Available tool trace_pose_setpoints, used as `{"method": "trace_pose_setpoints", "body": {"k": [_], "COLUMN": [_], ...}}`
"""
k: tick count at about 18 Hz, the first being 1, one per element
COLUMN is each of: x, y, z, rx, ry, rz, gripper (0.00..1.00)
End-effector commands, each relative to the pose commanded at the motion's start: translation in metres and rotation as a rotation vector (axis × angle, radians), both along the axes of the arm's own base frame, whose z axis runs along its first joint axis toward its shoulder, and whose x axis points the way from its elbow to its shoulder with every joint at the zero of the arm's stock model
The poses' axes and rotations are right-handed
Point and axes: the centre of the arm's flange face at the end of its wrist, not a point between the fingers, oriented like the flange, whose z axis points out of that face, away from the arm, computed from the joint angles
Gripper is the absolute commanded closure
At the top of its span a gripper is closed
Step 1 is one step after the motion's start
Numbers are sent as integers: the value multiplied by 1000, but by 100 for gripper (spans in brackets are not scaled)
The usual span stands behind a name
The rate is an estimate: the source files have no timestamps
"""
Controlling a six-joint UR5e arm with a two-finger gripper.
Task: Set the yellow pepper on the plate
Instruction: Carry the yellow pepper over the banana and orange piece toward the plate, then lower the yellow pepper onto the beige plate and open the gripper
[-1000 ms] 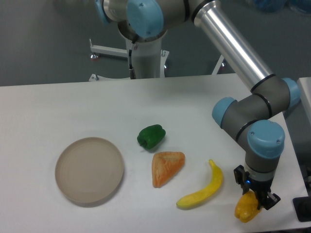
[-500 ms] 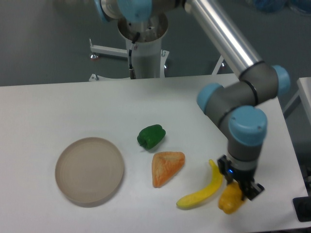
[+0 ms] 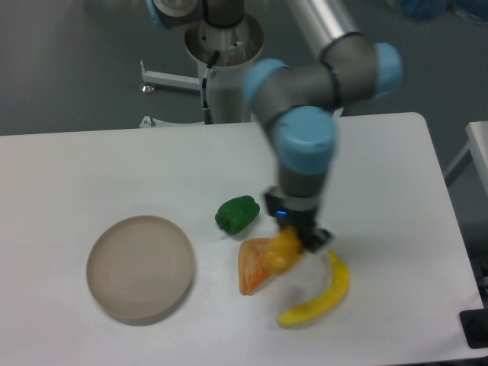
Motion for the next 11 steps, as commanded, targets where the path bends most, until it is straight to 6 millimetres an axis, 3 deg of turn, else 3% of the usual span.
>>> {"method": "trace_pose_setpoints", "body": {"k": [4, 10, 11], "x": [66, 110, 118], "y": [20, 41, 44], "z": [-15, -31, -42], "rx": [-7, 100, 96], "ry": [-28, -47, -46], "rz": [114, 267, 288], "gripper": [61, 61, 61]}}
